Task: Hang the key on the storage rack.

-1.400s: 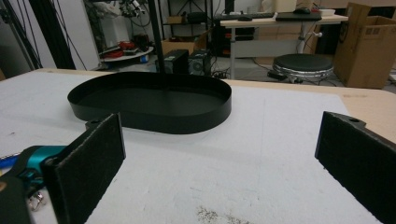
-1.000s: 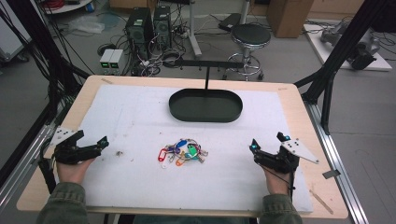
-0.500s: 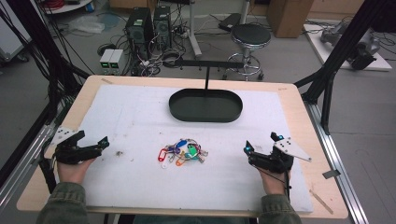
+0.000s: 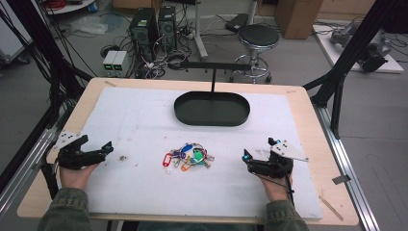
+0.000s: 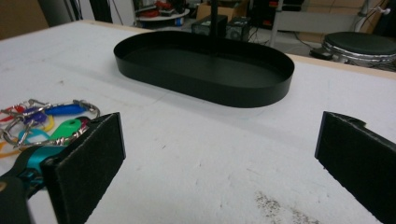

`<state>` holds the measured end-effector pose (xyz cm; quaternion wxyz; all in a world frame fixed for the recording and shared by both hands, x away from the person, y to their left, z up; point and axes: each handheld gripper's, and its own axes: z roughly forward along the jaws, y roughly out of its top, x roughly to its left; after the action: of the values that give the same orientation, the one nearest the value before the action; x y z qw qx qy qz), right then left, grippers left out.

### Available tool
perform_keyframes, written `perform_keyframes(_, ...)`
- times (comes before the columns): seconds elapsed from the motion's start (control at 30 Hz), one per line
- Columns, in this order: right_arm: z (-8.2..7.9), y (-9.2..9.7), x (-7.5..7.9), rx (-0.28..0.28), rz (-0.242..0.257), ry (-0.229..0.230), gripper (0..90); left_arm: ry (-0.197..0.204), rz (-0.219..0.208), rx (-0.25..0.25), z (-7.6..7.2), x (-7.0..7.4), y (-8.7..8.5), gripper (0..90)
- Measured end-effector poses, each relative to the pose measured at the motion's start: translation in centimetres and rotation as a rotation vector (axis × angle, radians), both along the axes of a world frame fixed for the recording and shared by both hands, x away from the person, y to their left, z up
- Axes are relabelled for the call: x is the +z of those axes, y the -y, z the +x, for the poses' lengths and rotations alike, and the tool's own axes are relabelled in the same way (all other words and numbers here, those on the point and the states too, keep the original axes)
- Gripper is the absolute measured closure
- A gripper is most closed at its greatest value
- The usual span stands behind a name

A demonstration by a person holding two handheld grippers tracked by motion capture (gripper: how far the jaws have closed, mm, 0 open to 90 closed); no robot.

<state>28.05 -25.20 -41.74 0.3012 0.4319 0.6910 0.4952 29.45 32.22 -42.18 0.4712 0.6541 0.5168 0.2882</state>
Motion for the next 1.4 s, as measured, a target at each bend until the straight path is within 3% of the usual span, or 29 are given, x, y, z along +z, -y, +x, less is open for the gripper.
perform_keyframes(0.23, 0.1, -0.8, -0.1, 0.034, -0.031, -0.017, 0.6, -0.004, -0.002, -0.004, 0.0, 0.0, 0.0, 1.7)
perform_keyframes(0.27, 0.1, -1.2, -0.2, 0.052, -0.028, -0.039, 0.6, -0.006, 0.001, -0.006, 0.0, 0.0, 0.0, 1.7)
perform_keyframes(0.63, 0.2, -3.1, -0.2, 0.126, -0.053, -0.058, 0.6, -0.011, 0.000, -0.012, 0.1, -0.1, 0.1, 1.7)
perform_keyframes(1.07, 0.6, -5.4, 0.0, 0.233, -0.091, -0.119, 0.7, -0.016, 0.004, -0.021, 0.1, -0.1, 0.1, 1.7)
perform_keyframes(1.4, 0.9, -6.9, -0.2, 0.282, -0.105, -0.146, 0.6, -0.017, 0.011, -0.026, 0.1, -0.1, 0.1, 1.7)
